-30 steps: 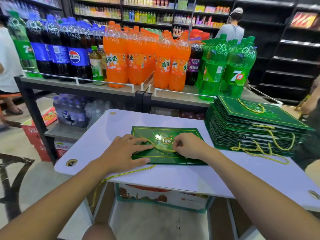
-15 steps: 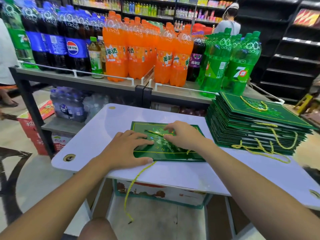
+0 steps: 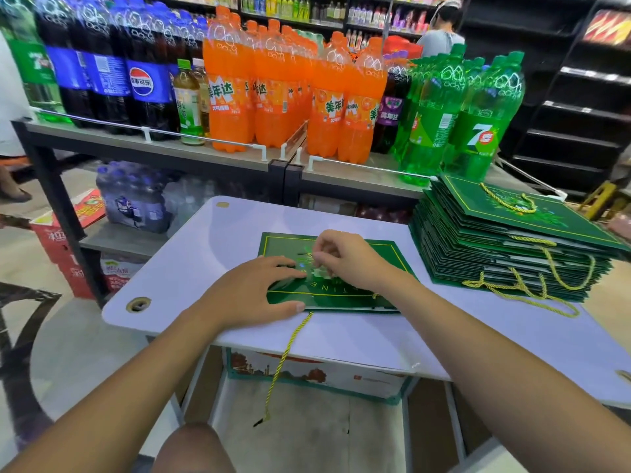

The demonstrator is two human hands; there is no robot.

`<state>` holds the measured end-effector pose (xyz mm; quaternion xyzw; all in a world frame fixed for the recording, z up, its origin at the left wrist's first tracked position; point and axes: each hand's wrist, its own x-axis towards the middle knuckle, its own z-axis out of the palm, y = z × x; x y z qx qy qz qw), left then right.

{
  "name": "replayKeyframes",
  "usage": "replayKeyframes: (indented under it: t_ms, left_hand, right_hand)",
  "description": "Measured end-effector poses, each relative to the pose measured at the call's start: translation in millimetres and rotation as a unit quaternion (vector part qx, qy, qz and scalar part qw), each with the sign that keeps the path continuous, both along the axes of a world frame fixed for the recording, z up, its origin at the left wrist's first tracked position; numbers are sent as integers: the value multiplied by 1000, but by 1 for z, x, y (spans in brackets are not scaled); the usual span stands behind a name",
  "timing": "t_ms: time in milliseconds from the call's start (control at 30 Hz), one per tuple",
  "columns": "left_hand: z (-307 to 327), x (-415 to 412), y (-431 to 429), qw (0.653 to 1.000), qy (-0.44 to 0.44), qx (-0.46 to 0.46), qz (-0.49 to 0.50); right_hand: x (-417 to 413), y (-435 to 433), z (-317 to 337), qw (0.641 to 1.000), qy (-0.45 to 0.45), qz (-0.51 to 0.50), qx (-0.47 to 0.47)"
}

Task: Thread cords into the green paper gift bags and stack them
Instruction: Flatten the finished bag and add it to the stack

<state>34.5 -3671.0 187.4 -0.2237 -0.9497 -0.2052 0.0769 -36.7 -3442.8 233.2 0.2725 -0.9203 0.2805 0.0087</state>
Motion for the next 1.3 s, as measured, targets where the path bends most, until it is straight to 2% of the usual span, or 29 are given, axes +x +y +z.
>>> replayKeyframes:
  t_ms: [267,400,633,1000,1200,1300]
  left_hand:
    - [-2,-2,1,1000,4,5,3]
    - [-2,0,1,1000,7,6,7]
    - [-2,3,1,1000,10,12,9]
    - [0,3,3,1000,14,0,0]
    - [0,2,4,1000,29,-7,-10]
    - [-2,1,3,999,31,-1,-15]
  right_hand:
    - [28,28,11,996,-15,62,54]
    - [34,22,18,992,21,90,90]
    - [35,7,32,959,95,138,229]
    - [33,-6,41,941,102,169,275]
    - [32,-13,41,937,80,156,303]
    - [31,-12,41,943,66,152,289]
